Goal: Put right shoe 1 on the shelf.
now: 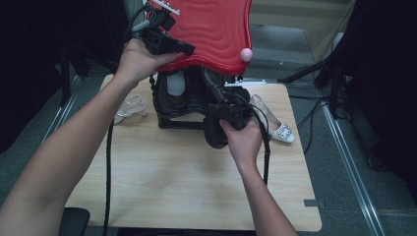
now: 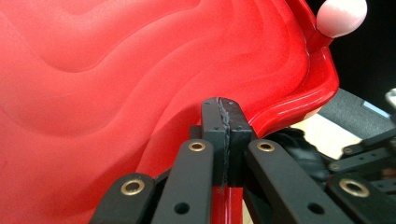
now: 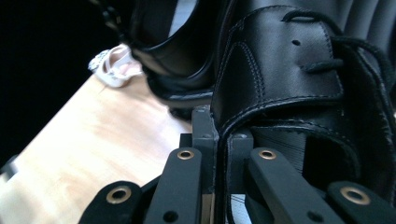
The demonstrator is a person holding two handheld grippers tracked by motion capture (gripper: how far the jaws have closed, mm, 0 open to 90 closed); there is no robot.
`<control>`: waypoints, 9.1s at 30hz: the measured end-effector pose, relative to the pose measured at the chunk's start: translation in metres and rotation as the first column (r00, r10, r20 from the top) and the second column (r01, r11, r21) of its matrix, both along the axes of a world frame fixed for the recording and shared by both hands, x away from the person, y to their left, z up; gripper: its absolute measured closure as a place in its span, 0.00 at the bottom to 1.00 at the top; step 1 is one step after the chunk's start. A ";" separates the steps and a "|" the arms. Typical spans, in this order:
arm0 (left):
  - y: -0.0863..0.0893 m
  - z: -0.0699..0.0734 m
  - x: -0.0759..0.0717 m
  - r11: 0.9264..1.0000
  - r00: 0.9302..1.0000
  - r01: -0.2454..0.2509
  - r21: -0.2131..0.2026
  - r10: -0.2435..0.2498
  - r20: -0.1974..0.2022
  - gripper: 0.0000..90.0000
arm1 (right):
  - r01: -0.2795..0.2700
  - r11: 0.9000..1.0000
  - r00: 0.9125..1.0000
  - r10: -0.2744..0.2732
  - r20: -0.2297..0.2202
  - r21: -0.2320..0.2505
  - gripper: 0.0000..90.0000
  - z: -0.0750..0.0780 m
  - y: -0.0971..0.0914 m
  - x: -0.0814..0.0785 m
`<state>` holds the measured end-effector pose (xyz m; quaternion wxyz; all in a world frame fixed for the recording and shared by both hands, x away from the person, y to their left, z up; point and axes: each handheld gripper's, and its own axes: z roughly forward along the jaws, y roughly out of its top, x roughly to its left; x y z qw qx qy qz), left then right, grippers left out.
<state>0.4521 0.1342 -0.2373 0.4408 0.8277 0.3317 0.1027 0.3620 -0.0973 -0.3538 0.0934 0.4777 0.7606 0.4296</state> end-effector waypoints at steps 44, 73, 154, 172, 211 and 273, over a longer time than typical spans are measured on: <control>0.003 -0.001 0.000 1.000 1.000 -0.003 -0.002 0.003 -0.002 1.00 | 0.061 0.998 0.996 -0.063 0.068 0.022 0.86 -0.030 0.034 0.040; 0.003 0.000 0.001 1.000 1.000 -0.007 -0.006 0.007 -0.011 1.00 | -0.045 0.998 0.999 0.044 0.024 0.048 0.99 -0.001 0.016 0.008; 0.003 0.000 0.002 1.000 1.000 -0.011 -0.008 0.010 -0.022 1.00 | -0.097 0.990 0.995 0.096 0.012 0.099 1.00 -0.068 0.005 0.007; 0.003 0.000 0.002 1.000 0.999 -0.013 -0.013 0.012 -0.031 1.00 | -0.005 0.999 0.996 0.002 0.087 0.035 1.00 -0.060 -0.014 0.001; 0.003 0.000 0.001 1.000 1.000 -0.016 -0.009 0.016 -0.014 1.00 | 0.035 0.988 0.982 -0.062 0.180 0.153 1.00 -0.023 -0.049 0.001; 0.004 -0.001 0.001 1.000 1.000 -0.007 -0.008 0.007 -0.010 1.00 | -0.032 0.998 0.998 0.029 0.054 0.062 1.00 -0.074 -0.033 -0.003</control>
